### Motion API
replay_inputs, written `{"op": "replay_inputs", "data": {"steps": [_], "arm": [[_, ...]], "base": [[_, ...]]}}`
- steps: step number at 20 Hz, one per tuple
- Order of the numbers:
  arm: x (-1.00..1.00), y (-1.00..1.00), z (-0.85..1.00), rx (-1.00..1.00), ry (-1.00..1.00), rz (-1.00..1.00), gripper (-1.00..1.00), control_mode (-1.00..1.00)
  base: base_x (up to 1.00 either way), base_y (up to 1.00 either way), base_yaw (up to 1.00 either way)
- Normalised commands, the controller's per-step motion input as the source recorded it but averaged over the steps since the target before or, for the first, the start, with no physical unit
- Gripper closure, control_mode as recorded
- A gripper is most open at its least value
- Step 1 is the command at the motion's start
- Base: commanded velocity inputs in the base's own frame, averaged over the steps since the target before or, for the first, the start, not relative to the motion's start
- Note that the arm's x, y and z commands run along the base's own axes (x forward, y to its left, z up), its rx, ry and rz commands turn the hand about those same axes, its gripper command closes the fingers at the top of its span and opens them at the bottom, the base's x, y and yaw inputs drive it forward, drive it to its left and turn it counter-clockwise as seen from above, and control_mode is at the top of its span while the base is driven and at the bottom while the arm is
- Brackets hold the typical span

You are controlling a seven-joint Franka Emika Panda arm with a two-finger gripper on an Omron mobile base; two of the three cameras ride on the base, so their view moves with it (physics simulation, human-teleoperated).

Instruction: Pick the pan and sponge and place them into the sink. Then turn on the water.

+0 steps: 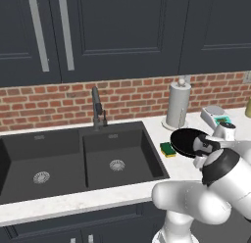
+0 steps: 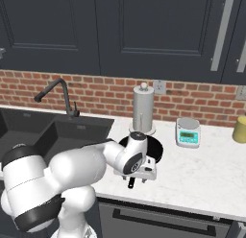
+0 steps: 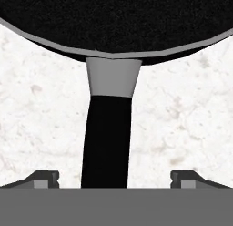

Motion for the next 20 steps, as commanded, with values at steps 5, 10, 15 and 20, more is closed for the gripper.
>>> {"op": "replay_inputs", "data": {"steps": [5, 10, 15, 20], "arm": [[0.0, 0.0, -0.04, 0.0, 0.0, 0.0, 1.0, -1.0], [0.0, 0.0, 0.0, 0.0, 0.0, 0.0, 1.0, -1.0], [0.0, 0.0, 0.0, 0.0, 0.0, 0.0, 1.0, -1.0], [-0.03, 0.0, 0.16, 0.0, -0.01, 0.0, 1.0, -1.0]], "base": [[0.0, 0.0, 0.0], [0.0, 0.0, 0.0], [0.0, 0.0, 0.0], [0.0, 0.0, 0.0]]}}
